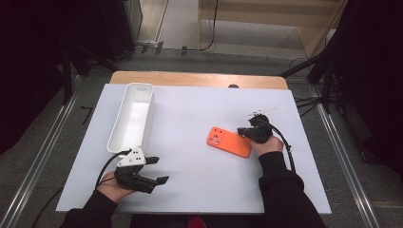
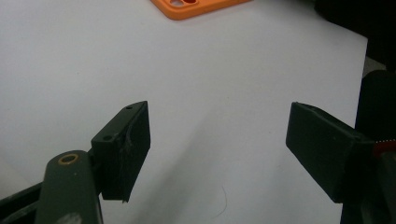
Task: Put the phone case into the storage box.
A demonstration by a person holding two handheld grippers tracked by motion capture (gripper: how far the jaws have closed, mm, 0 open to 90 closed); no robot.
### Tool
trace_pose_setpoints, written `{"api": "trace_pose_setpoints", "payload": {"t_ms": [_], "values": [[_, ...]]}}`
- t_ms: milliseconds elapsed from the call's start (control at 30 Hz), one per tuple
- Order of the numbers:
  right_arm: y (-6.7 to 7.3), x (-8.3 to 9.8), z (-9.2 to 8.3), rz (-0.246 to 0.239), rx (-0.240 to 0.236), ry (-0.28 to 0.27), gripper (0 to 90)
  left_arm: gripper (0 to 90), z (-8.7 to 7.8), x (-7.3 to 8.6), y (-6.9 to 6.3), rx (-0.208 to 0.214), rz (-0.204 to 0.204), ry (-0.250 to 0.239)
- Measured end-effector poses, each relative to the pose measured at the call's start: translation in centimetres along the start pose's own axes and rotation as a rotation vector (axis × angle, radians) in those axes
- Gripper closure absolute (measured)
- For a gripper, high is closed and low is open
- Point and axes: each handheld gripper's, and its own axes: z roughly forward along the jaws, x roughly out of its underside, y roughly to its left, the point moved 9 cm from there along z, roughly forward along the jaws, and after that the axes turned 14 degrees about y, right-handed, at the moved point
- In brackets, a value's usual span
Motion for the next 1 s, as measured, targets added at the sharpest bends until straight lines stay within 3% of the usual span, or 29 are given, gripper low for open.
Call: {"api": "trace_pose_setpoints", "payload": {"t_ms": [433, 700, 1000], "values": [[2.3, 0.6, 0.4, -0.022, -0.02, 0.012, 88.2, 22.2, 0.0, 0.0, 0.0, 0.001, -0.002, -0.003], [2.1, 0.3, -0.3, -0.013, -0.011, -0.023, 87.8, 22.2, 0.0, 0.0, 0.0, 0.002, -0.002, -0.003], [3.1, 0.3, -2.7, -0.039, -0.07, -0.077, 58.7, 22.2, 0.0, 0.0, 0.0, 0.003, -0.001, -0.003]]}}
